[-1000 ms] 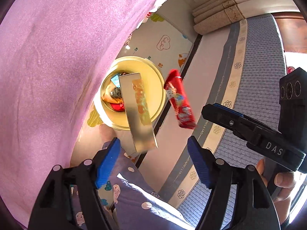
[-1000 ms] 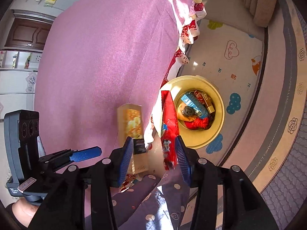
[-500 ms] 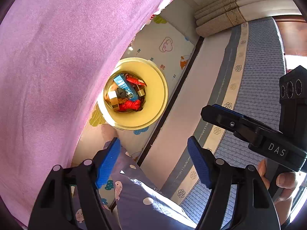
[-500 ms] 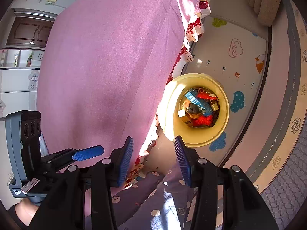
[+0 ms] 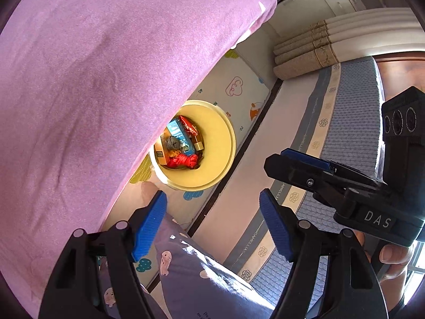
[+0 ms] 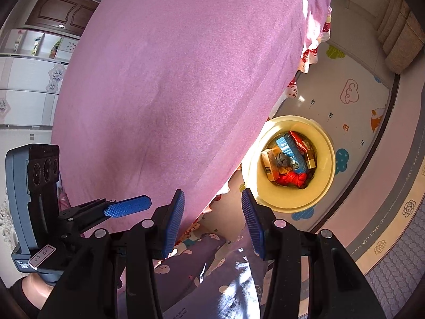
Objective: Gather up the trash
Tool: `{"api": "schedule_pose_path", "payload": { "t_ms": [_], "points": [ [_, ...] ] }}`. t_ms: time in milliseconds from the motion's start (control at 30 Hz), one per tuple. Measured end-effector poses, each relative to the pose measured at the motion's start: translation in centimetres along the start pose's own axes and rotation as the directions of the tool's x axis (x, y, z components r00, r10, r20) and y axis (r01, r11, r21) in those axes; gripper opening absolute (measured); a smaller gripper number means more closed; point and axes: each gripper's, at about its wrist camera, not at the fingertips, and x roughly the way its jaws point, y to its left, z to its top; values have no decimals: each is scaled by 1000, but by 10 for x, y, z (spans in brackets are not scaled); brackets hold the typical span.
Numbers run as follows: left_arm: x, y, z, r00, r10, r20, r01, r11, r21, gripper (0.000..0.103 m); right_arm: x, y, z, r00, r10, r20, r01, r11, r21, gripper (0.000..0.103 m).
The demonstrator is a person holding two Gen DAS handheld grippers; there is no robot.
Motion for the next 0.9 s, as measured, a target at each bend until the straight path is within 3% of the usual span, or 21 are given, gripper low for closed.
{"api": "schedule_pose_path", "payload": {
  "t_ms": [267, 533, 633, 700, 900],
  "points": [
    [-51, 68, -31, 995, -4, 98, 15, 993, -120, 72, 35, 102, 0, 997, -7, -73, -7, 981, -193, 45],
    [-114, 156, -91, 976, 46, 213, 16, 960, -279, 72, 79, 230, -17, 989, -6, -145, -53, 916, -398, 45],
    [-141, 189, -117, 962, 89, 260, 6, 939, -343, 76, 93, 274, -28, 987, -6, -158, -69, 882, -466, 45],
    [-159, 208, -133, 947, 145, 287, -25, 923, -384, 79, 100, 303, -36, 985, -7, -170, -83, 854, -514, 45],
    [-210, 254, -181, 899, 233, 371, -26, 874, -485, 81, 104, 374, -61, 990, 0, -140, -90, 765, -638, 45]
  ]
}}
